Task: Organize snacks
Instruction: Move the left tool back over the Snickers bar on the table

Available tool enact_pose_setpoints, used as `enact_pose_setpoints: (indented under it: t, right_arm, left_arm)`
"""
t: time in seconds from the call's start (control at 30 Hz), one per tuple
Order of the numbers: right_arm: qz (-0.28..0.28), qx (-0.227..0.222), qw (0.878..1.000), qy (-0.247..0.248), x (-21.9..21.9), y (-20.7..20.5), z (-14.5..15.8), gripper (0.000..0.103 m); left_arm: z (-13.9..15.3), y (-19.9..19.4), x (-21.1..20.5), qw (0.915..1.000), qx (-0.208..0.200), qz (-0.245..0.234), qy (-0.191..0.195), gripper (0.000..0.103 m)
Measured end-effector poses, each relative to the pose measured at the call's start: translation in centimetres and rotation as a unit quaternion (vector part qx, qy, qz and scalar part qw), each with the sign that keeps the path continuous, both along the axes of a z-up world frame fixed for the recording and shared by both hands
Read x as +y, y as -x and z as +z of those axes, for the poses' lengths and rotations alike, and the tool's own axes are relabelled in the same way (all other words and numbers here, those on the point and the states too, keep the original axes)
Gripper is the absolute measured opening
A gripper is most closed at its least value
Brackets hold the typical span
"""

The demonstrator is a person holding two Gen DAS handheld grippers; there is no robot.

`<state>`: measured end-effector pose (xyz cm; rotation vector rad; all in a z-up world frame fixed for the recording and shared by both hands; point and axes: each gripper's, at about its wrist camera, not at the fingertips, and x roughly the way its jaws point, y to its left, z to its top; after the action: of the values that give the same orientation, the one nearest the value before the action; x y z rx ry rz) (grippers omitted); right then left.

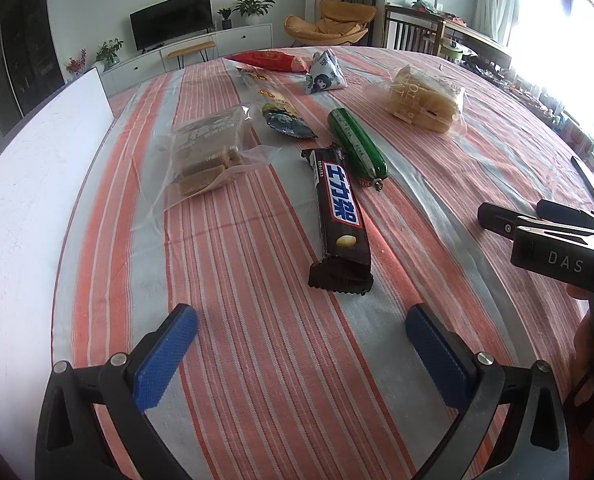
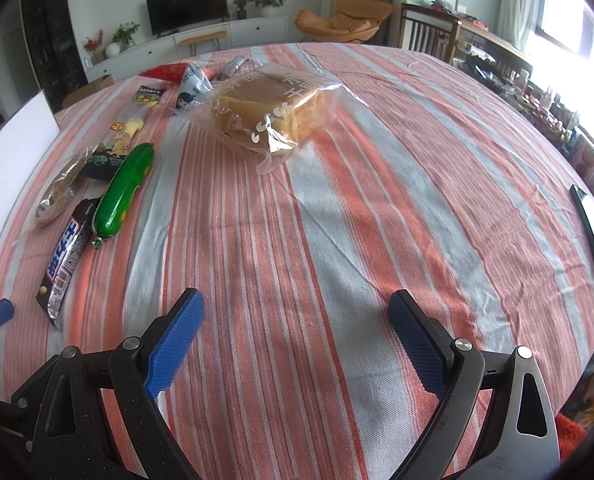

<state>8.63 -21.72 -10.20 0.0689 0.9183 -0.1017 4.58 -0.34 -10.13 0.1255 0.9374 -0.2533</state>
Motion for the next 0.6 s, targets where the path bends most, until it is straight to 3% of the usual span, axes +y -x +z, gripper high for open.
enact_pose_setpoints:
  t: [0.6]
  right_arm:
    - [0.003,0.001,1.000,0.000,0.06,0.04,0.03,0.095]
  left_arm:
    - [-0.03,-0.01,0.02,1.0000,0.000,-0.001,0.001,0.103]
